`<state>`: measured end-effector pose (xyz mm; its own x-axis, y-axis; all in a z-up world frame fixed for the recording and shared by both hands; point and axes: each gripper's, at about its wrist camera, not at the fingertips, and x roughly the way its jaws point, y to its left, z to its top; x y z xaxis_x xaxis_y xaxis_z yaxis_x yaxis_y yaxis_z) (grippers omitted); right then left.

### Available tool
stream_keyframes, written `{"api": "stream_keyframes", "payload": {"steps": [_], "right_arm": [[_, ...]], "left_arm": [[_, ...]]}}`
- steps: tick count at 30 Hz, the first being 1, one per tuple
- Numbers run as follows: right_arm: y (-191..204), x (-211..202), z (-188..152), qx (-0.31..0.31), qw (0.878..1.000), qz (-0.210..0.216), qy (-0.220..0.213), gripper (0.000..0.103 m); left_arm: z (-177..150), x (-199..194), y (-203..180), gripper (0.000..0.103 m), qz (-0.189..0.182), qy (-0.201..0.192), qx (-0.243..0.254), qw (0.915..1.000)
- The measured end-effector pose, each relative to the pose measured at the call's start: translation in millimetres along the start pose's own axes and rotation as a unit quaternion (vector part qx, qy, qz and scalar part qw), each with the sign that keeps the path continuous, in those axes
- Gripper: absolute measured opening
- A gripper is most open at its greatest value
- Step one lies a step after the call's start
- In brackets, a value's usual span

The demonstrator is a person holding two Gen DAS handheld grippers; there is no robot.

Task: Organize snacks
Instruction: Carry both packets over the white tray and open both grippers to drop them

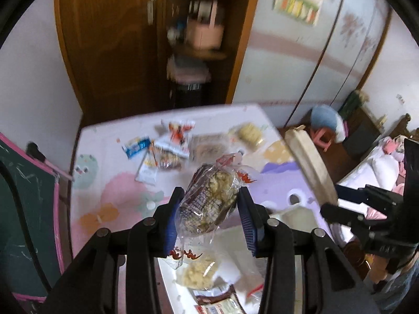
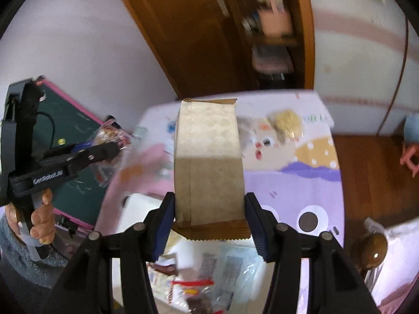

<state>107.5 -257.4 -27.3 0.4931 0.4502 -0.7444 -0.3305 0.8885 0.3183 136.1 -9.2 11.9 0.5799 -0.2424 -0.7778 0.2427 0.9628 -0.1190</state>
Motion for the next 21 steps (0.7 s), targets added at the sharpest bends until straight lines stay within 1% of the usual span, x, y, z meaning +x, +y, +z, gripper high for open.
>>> {"api": "stream_keyframes", "payload": {"steps": [1, 4, 7, 9, 12, 13, 16, 18, 20, 21], "right_arm": [[11.1, -17.9, -4.7, -0.011, 1.0, -0.003, -0.021, 0.053], [28.0, -52.7, -15.7, -0.029, 0.998, -0.006, -0.059, 0.053], [43.7, -83.0, -31.3, -0.04, 0.994, -0.02, -0.097, 0.053], [49.1, -94.1, -40.8, -0.04, 0.993, -0.022, -0.11, 0.053], [52.9, -99.2, -59.3, -0.037, 0.992, -0.032, -0.116, 0.053], [53.0, -99.2, -64.9, -0.036, 0.992, -0.038, -0.116, 0.053], [54.8, -94.9, -84.9, -0.031, 0.992, -0.058, -0.104, 0.053], [54.1, -84.7, -95.5, -0.029, 0.994, -0.068, -0.084, 0.053], [52.7, -73.3, -104.3, -0.028, 0.994, -0.08, -0.062, 0.053], [51.4, -66.6, -107.4, -0.026, 0.995, -0.085, -0.051, 0.053]], "left_arm": [[-2.4, -12.3, -3.7, 0.04, -0.001, -0.01, 0.0, 0.9999], [-12.9, -51.9, -13.1, 0.04, -0.015, -0.036, -0.004, 0.9992], [-27.1, -85.5, -21.0, 0.04, -0.012, -0.07, -0.005, 0.9974], [-40.0, -103.2, -25.3, 0.04, -0.006, -0.094, -0.008, 0.9955], [-62.9, -117.0, -32.8, 0.04, 0.025, -0.122, -0.006, 0.9922], [-69.8, -117.7, -34.2, 0.04, 0.032, -0.126, -0.007, 0.9915], [-92.9, -109.0, -40.4, 0.04, 0.045, -0.119, -0.006, 0.9918], [-107.1, -94.3, -44.0, 0.04, 0.057, -0.106, -0.003, 0.9927], [-119.1, -78.1, -45.6, 0.04, 0.073, -0.085, 0.003, 0.9937], [-124.9, -66.9, -45.4, 0.04, 0.074, -0.067, 0.001, 0.995]]}}
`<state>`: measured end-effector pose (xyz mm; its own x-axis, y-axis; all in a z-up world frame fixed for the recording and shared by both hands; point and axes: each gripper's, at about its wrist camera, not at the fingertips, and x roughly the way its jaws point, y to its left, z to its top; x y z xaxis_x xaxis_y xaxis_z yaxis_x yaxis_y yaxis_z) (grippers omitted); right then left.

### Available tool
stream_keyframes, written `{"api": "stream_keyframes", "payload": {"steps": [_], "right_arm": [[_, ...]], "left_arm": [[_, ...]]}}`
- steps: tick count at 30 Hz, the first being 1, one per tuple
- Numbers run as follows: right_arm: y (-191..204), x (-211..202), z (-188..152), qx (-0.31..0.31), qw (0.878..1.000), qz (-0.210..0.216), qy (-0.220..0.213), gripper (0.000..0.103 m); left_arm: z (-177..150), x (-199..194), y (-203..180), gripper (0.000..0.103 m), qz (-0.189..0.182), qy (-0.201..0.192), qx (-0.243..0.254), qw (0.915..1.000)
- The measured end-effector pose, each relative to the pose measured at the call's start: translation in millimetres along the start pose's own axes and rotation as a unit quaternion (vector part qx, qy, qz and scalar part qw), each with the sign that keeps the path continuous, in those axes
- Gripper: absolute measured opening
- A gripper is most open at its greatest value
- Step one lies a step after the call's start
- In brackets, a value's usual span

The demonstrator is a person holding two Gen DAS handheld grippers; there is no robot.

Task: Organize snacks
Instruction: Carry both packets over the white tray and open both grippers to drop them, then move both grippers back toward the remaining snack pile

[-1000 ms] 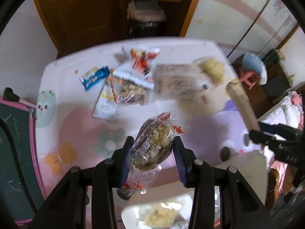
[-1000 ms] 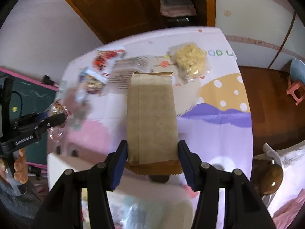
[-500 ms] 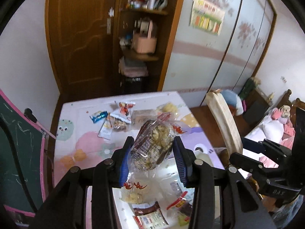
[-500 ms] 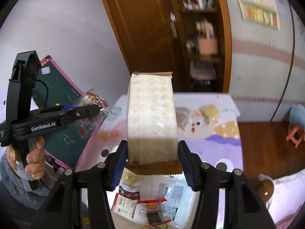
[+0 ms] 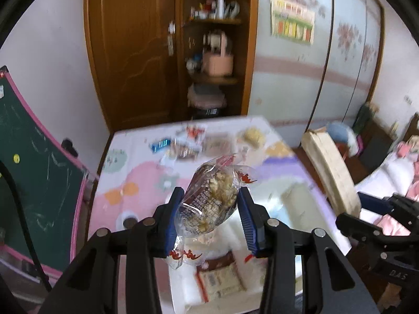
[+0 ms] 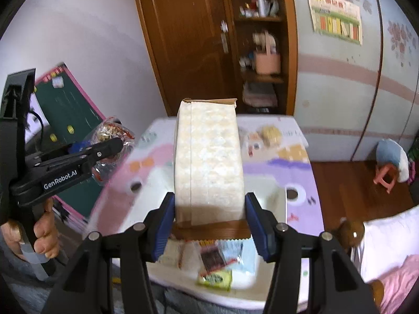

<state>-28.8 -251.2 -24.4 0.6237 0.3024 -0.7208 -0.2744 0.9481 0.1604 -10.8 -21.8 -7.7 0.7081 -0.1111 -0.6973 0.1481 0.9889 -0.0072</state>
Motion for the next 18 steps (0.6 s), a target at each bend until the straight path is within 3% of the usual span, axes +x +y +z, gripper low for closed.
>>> {"api": "stream_keyframes", "payload": {"steps": [3, 9, 11, 12, 13, 18], "right_arm": [[1.1, 19.1, -10.8, -0.003, 0.999, -0.018, 0.034, 0.053], [1.4, 49.5, -19.5, -0.007, 0.996, -0.017, 0.087, 0.054], [4.9, 57.7, -21.8, -0.016, 0.994, -0.021, 0.104, 0.054], [7.3, 59.5, -24.2, -0.021, 0.994, -0.025, 0.109, 0.055], [10.2, 61.5, -25.9, -0.028, 0.993, -0.029, 0.114, 0.055], [17.8, 66.3, -24.2, -0.039, 0.991, -0.042, 0.119, 0.056]], "left_arm": [[-15.0, 23.0, -1.5, 0.04, -0.017, 0.046, -0.006, 0.9988], [-26.8, 48.3, -6.4, 0.043, 0.008, 0.074, 0.009, 0.9972], [-25.8, 50.3, -7.2, 0.065, 0.016, 0.07, 0.01, 0.9973], [-24.9, 49.9, -6.5, 0.084, 0.023, 0.063, 0.008, 0.9977], [-23.8, 49.2, -5.3, 0.093, 0.029, 0.057, 0.005, 0.998], [-19.2, 50.3, -5.1, 0.095, 0.033, 0.052, 0.002, 0.9981]]}}
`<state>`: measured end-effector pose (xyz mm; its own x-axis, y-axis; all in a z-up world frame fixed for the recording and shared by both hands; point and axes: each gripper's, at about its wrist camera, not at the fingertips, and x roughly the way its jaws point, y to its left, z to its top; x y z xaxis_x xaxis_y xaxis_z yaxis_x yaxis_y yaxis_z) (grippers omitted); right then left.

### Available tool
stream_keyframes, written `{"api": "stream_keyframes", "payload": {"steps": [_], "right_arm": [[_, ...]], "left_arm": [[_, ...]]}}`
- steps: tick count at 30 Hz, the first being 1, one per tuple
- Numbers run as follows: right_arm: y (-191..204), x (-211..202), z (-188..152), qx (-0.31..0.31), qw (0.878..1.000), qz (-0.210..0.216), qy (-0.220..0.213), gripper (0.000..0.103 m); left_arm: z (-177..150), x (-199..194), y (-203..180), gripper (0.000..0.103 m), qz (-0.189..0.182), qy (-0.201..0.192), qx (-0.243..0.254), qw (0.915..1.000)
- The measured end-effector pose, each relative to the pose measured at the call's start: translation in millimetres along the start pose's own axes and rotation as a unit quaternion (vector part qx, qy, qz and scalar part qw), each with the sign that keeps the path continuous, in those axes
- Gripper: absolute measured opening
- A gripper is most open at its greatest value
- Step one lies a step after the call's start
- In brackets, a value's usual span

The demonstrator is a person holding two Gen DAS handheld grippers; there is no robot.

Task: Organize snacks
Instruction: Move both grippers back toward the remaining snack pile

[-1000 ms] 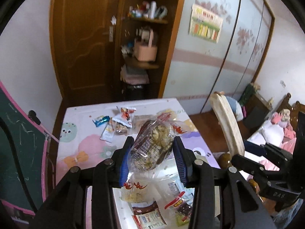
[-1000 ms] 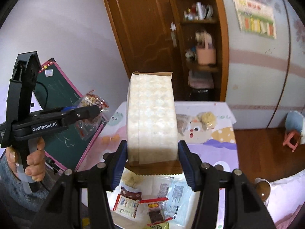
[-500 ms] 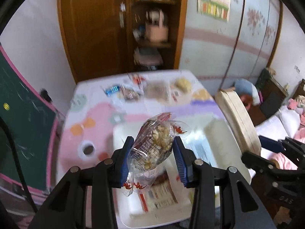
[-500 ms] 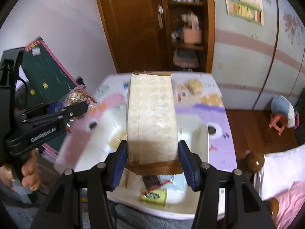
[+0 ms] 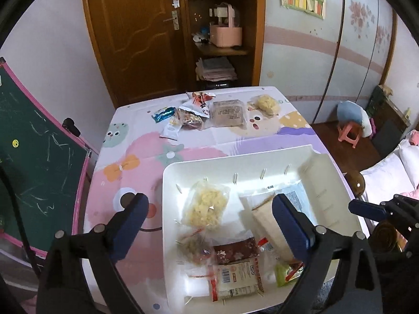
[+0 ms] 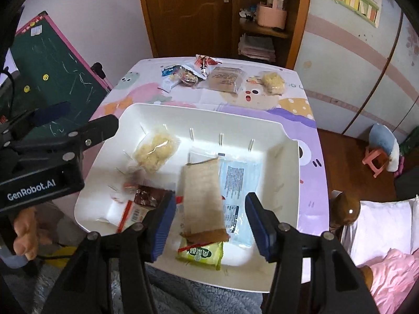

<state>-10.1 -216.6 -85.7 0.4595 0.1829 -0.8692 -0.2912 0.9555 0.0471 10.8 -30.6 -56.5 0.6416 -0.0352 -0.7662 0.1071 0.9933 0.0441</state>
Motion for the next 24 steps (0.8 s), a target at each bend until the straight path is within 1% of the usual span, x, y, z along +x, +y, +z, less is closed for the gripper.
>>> {"api": "stream_keyframes", "payload": {"steps": [6, 10, 15, 17, 24], "right_arm": [[-2.5, 1.9, 2.9, 0.007, 1.0, 0.009, 0.001, 0.056], [-4.2, 7.4, 1.6, 0.014, 1.0, 0.017, 0.012, 0.056], [-3.2, 10.6, 1.3, 0.013, 1.0, 0.023, 0.017, 0.056], [-2.9, 12.7, 1.6, 0.013, 0.999, 0.027, 0.02, 0.056], [1.0, 15.1, 2.5, 0.008, 0.999, 0.034, 0.023, 0.056]], "left_arm": [[0.2, 4.0, -2.3, 0.095, -0.004, 0.007, 0.002, 1.0], [0.2, 4.2, -2.7, 0.095, -0.004, 0.008, 0.001, 1.0], [-1.1, 8.0, -5.5, 0.095, -0.004, 0.014, 0.006, 0.9999], [-2.1, 9.6, -6.3, 0.095, -0.011, 0.016, 0.007, 0.9998], [-2.5, 13.3, -3.0, 0.095, -0.01, 0.021, -0.001, 0.9997]]}}
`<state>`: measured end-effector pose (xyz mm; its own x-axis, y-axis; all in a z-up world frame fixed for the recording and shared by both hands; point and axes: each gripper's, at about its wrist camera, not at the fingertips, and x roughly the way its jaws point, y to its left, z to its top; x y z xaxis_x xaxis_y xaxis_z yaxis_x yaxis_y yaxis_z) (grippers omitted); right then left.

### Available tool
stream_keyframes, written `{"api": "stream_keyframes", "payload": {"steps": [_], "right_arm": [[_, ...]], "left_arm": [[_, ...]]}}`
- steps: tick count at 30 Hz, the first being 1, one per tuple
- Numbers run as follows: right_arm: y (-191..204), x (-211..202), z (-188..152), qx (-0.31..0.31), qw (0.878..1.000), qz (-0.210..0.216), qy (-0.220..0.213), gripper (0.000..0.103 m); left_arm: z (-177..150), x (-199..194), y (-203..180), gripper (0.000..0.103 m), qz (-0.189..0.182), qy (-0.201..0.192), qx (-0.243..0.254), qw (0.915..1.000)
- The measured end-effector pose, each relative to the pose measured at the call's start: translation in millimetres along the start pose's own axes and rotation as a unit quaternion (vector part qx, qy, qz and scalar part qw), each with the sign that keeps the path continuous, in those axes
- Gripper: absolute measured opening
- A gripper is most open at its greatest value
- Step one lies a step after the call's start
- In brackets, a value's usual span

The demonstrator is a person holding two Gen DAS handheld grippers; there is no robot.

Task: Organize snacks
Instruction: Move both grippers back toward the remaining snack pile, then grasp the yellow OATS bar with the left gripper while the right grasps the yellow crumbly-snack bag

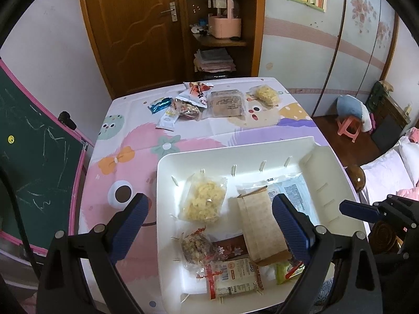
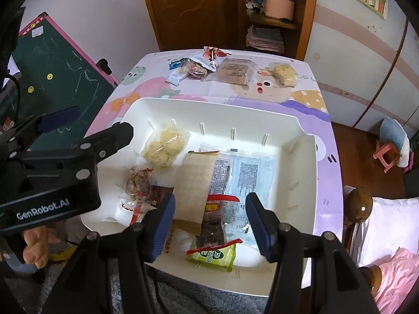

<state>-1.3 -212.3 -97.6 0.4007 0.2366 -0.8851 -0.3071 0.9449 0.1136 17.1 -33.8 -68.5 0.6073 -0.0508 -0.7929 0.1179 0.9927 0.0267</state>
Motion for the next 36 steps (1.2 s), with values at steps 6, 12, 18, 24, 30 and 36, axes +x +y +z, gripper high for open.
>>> {"api": "stream_keyframes", "payload": {"steps": [6, 12, 18, 24, 30, 36], "right_arm": [[-1.7, 1.9, 0.2, 0.005, 1.0, 0.001, 0.003, 0.056], [-7.5, -1.7, 6.2, 0.01, 1.0, -0.013, -0.004, 0.056], [-30.6, -44.3, 40.7, 0.008, 0.996, -0.054, -0.066, 0.056], [-62.6, -114.6, 102.9, -0.004, 0.985, -0.098, -0.141, 0.056], [-95.0, -167.3, 174.2, -0.009, 0.972, -0.153, -0.176, 0.056], [-125.2, -187.5, 236.4, -0.006, 0.967, -0.183, -0.179, 0.056]], "left_arm": [[0.2, 0.3, 2.2, 0.095, 0.0, -0.002, 0.001, 1.0], [9.0, -6.2, 7.4, 0.095, 0.009, -0.017, 0.003, 0.9998], [44.9, -40.8, 18.7, 0.095, 0.034, -0.07, 0.018, 0.9968], [103.5, -91.1, 25.0, 0.095, 0.071, -0.143, 0.053, 0.9858], [165.6, -118.9, 36.5, 0.097, 0.079, -0.161, 0.055, 0.9822], [226.8, -120.2, 49.0, 0.098, 0.11, -0.161, 0.044, 0.9797]]}}
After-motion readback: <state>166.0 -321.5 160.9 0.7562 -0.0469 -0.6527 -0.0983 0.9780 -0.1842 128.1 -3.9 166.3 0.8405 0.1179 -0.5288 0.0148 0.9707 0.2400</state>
